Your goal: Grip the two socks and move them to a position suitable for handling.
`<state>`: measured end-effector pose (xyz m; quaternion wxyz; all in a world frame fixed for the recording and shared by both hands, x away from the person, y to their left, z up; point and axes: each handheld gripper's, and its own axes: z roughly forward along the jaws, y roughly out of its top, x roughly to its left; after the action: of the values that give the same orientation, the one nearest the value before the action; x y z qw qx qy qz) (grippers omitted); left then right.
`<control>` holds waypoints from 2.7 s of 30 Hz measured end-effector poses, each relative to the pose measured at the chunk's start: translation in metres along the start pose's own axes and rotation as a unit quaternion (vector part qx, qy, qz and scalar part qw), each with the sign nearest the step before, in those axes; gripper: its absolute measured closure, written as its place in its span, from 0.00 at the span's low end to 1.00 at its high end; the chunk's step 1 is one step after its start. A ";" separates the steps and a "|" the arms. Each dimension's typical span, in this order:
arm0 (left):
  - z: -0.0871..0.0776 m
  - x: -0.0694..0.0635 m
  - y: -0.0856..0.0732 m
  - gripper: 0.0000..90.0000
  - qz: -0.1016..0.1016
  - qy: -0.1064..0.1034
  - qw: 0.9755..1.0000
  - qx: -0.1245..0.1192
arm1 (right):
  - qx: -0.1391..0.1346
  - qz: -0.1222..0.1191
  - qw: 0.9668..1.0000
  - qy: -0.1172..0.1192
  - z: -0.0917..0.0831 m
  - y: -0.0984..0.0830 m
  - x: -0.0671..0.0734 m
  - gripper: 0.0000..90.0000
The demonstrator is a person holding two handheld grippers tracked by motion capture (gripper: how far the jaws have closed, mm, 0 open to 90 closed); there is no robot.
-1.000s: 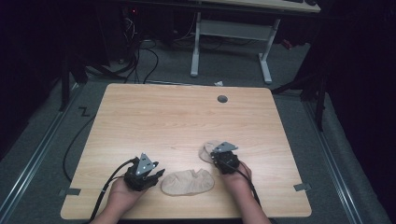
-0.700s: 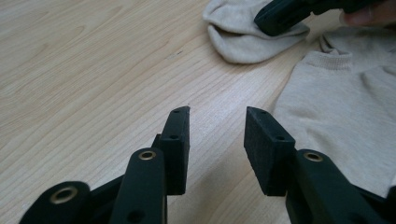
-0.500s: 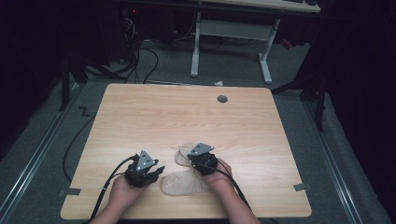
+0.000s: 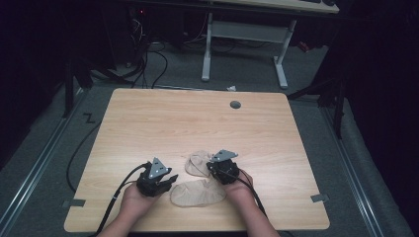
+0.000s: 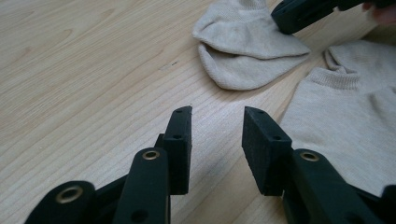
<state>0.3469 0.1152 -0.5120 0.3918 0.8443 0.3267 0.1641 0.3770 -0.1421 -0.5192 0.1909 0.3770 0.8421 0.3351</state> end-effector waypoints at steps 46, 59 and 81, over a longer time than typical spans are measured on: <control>-0.013 0.006 -0.007 0.70 0.008 0.006 1.000 0.004 | -0.061 0.065 0.993 -0.075 -0.043 -0.013 -0.023 0.86; -0.013 0.002 -0.006 0.67 -0.004 -0.016 1.000 0.003 | -0.038 0.098 0.991 -0.087 -0.060 -0.051 -0.049 0.74; 0.002 -0.042 -0.003 0.84 0.030 -0.055 0.998 0.022 | -0.001 0.012 1.000 0.020 -0.062 -0.052 0.014 0.95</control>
<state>0.3160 0.0873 -0.5161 0.3853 0.8699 0.2831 0.1215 0.3064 -0.1831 -0.5134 0.1701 0.3797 0.8412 0.3454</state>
